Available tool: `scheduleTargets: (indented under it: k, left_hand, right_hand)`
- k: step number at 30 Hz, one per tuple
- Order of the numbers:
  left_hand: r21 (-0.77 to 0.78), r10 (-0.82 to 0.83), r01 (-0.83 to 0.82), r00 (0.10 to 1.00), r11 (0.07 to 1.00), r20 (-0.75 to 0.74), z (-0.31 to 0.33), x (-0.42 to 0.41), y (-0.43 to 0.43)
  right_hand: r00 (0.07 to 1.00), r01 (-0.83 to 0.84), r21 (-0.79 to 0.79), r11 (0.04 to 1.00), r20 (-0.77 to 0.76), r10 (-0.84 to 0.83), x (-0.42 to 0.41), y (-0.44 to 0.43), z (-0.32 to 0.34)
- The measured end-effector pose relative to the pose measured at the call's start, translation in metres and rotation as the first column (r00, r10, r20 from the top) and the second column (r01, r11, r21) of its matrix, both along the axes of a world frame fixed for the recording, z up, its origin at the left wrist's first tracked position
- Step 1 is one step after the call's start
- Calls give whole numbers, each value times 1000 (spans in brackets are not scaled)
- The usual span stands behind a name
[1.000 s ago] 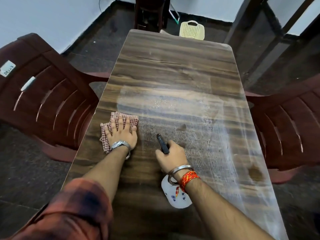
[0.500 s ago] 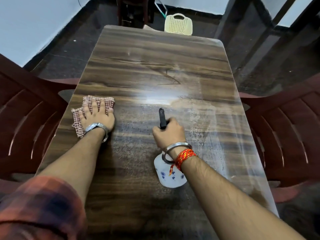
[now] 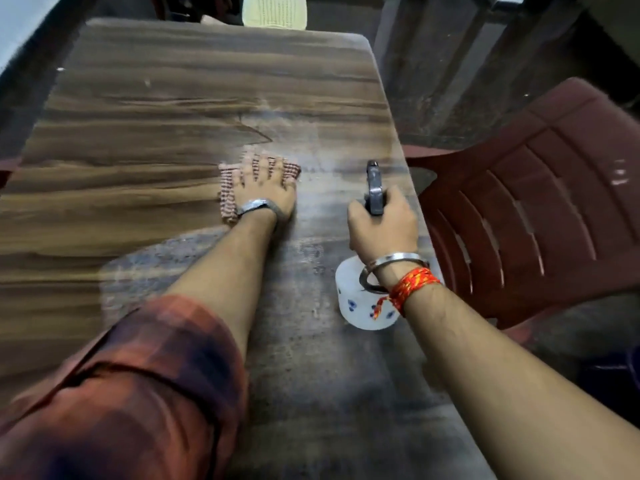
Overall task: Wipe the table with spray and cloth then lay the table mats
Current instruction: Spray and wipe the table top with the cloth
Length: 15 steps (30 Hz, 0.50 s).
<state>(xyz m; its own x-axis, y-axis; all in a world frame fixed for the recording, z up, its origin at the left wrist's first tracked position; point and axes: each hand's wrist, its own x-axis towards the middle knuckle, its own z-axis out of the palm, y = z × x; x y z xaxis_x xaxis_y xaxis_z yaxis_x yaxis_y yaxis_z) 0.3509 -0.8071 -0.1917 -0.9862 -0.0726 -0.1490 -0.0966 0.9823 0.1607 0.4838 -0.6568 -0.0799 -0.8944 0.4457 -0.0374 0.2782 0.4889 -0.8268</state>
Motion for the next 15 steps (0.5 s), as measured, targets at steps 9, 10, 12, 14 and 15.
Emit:
scheduleTargets:
  k: [9,10,12,14,15]
  left_hand:
    - [61,-425,421,899,905,104,12,57,149]
    - [73,-395,389,914,918,94,12,58,138]
    - [86,-291,286,955,954,60,10,61,105]
    - [79,-163,159,986,984,38,8,65,60]
    - [69,-90,88,995,994,31,7,68,32]
  right_hand:
    - [993,87,-5,996,78,-86,31,60,-3]
    - [994,67,-4,998,90,-66,31,55,-2]
    - [994,17,6,1000,112,-18,32,41,-1]
    - [992,-22,-2,1000,128,22,34,26,-2]
    - [990,-40,-15,999,132,42,36,16,-3]
